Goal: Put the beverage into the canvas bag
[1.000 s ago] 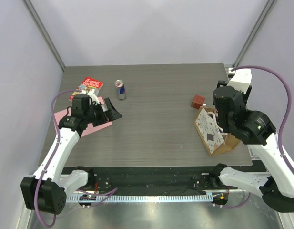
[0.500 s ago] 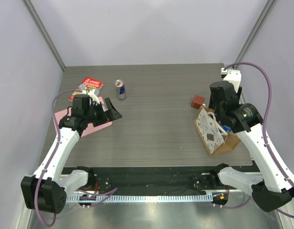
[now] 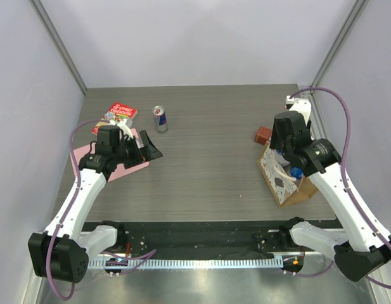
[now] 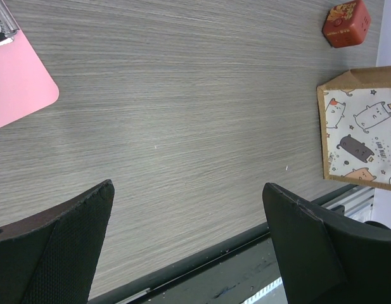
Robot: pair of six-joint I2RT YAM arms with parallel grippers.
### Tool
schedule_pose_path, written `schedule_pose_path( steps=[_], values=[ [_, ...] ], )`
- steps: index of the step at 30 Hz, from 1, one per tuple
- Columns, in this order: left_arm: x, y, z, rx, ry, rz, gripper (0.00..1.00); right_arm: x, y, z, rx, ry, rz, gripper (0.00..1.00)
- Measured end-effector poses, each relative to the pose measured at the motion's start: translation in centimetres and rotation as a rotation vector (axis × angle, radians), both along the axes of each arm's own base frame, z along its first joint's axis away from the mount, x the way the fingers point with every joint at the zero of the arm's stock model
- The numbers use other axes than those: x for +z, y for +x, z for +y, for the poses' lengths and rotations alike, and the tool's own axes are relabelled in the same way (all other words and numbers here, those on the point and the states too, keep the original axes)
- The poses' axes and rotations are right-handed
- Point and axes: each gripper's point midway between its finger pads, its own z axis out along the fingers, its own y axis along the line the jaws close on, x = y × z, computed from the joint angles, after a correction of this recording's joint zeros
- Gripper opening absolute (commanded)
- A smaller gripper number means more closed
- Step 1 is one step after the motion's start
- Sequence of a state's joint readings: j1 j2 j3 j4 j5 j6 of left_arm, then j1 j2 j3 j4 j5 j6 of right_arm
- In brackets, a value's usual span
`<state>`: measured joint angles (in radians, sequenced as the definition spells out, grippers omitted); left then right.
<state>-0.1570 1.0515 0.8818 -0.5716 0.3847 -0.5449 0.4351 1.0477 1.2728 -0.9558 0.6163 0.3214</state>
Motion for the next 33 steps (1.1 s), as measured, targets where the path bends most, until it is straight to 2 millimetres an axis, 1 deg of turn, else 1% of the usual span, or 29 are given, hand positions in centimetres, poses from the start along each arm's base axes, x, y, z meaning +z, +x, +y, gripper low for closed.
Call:
schedule_pose_path(
  steps=[4,6,12,18,26,29,33],
  values=[
    [0.0,0.0,0.0,-0.001,-0.001,0.000,1.00,-0.5,0.2,0.4,0.004,0.024,-0.003,0.01],
    [0.0,0.0,0.0,-0.001,-0.001,0.000,1.00,-1.1,0.3,0.5,0.001,0.028,0.000,0.01],
    [0.0,0.0,0.0,-0.001,-0.002,0.001,1.00,-4.5,0.0,0.2,-0.013,0.052,0.010,0.01],
    [0.1,0.0,-0.1,-0.003,-0.004,-0.001,1.00,-7.6,0.4,-0.4,-0.042,0.082,0.005,0.01],
    [0.0,0.0,-0.1,-0.005,-0.006,-0.003,1.00,-9.4,1.9,-0.8,-0.071,0.145,-0.037,0.01],
    [0.0,0.0,-0.2,-0.006,-0.007,-0.002,1.00,-10.1,2.2,-0.9,-0.084,0.170,-0.044,0.01],
    [0.0,0.0,-0.2,-0.007,-0.008,-0.001,1.00,-10.5,2.5,-1.1,-0.092,0.194,-0.058,0.01]
  ],
)
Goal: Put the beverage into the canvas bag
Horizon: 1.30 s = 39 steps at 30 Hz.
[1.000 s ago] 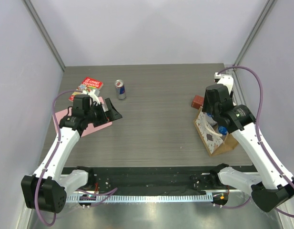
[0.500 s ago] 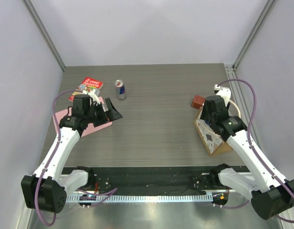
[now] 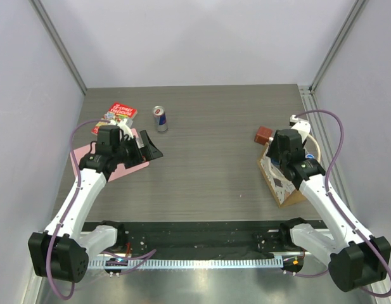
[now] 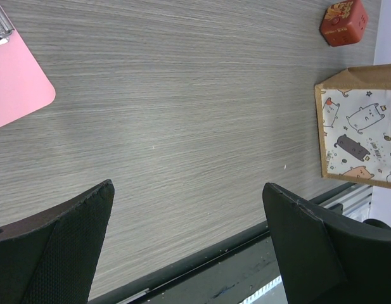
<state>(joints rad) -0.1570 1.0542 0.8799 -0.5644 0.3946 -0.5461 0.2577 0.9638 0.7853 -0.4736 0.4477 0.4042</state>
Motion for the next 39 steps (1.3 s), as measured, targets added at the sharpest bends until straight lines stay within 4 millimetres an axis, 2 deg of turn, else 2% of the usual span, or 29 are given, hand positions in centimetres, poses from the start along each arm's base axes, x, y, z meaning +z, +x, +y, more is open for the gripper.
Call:
schedule_pose_path(
  steps=[2,4,5,6,8,9,12,16,19,22,28,32,35,39],
  values=[
    [0.0,0.0,0.0,-0.001,0.000,0.001,1.00,-0.3,0.1,-0.1,-0.004,0.009,-0.004,0.01],
    [-0.1,0.0,0.0,-0.002,-0.001,0.003,1.00,-0.7,0.2,-0.1,-0.007,0.018,-0.007,0.06],
    [-0.1,0.0,0.0,-0.002,-0.001,0.004,1.00,-0.8,0.2,-0.2,-0.008,0.022,-0.007,0.11],
    [-0.1,0.0,0.0,-0.002,-0.001,0.004,1.00,-0.9,0.3,-0.2,-0.011,0.024,-0.008,0.22],
    [-0.1,0.0,0.0,-0.002,-0.001,0.004,1.00,-1.0,0.3,-0.2,-0.014,0.029,-0.011,0.34],
    [-0.1,0.0,0.0,-0.002,-0.001,0.004,1.00,-1.0,0.3,-0.2,-0.014,0.030,-0.012,0.46],
    [-0.1,0.0,0.0,-0.002,-0.001,0.004,1.00,-1.1,0.3,-0.2,-0.014,0.032,-0.012,0.61],
    [-0.1,0.0,0.0,-0.002,-0.001,0.004,1.00,-1.1,0.3,-0.2,-0.014,0.036,-0.012,0.75],
    [-0.1,0.0,-0.1,-0.003,-0.001,0.005,1.00,-0.6,0.5,-0.2,-0.016,0.039,-0.027,0.79],
    [-0.1,0.0,-0.1,-0.003,-0.001,0.005,1.00,1.2,0.8,-0.2,-0.018,0.045,-0.066,0.80],
    [-0.1,0.0,-0.1,-0.003,-0.002,0.005,1.00,6.8,1.6,-0.1,-0.021,0.065,-0.163,0.79],
    [-0.1,0.0,-0.1,-0.005,-0.004,0.005,1.00,10.9,2.5,0.7,0.013,0.100,-0.230,0.79],
    [0.0,-0.1,-0.1,-0.007,-0.006,0.005,1.00,12.6,3.8,2.2,0.067,0.131,-0.251,0.78],
    [0.0,-0.1,-0.2,-0.008,-0.007,0.003,1.00,12.1,5.7,6.1,0.169,0.139,-0.211,0.81]
  ],
)
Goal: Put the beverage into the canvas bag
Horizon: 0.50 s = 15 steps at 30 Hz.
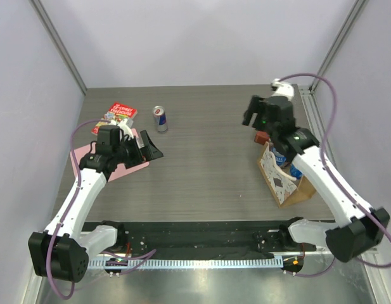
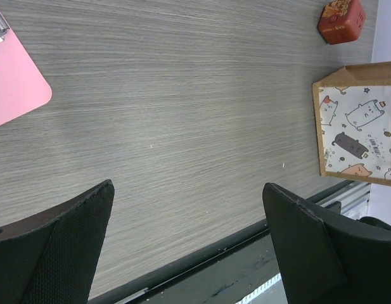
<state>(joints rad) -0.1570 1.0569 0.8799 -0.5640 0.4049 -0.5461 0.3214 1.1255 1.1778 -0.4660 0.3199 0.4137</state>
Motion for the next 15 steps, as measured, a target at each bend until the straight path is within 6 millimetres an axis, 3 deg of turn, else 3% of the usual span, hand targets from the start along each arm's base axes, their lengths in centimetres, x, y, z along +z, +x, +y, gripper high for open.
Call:
schedule_pose_path(
  steps=[2,8,15],
  values=[
    [0.0,0.0,0.0,0.000,0.000,-0.002,1.00,-1.1,1.5,5.2,0.121,-0.041,0.030,0.81],
    [0.7,0.0,0.5,0.024,0.017,-0.036,1.00,-3.4,5.7,14.7,0.310,-0.065,0.037,0.81],
    [2.4,-0.1,2.9,0.136,0.097,-0.130,1.00,-6.2,10.8,24.9,0.497,-0.071,-0.005,0.82]
  ],
)
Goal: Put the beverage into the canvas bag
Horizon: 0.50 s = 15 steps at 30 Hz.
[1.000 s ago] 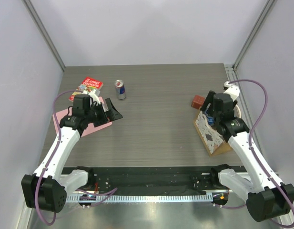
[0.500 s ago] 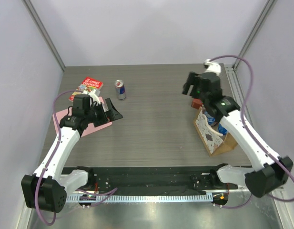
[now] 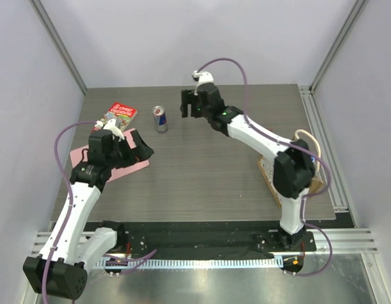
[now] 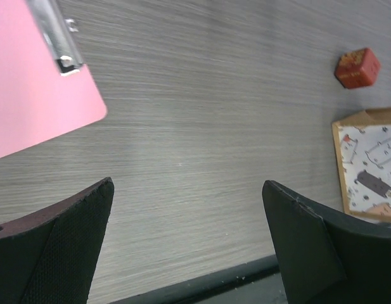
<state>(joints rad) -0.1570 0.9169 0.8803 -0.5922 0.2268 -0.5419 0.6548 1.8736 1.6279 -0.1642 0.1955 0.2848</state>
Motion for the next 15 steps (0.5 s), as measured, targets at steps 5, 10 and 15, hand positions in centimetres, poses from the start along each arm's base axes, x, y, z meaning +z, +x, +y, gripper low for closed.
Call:
schedule_pose_path(
  steps=[5,10,15],
  values=[
    [0.2,0.0,1.3,0.060,0.042,-0.017,1.00,-0.6,2.6,7.5,0.114,-0.015,-0.076,0.83],
    [-0.2,0.0,1.6,0.077,0.057,-0.006,1.00,-1.3,3.4,12.5,0.187,-0.020,-0.117,0.86],
    [-0.2,0.0,1.7,0.080,0.059,-0.005,1.00,-1.6,4.4,14.3,0.214,-0.010,-0.137,0.88]
  ],
)
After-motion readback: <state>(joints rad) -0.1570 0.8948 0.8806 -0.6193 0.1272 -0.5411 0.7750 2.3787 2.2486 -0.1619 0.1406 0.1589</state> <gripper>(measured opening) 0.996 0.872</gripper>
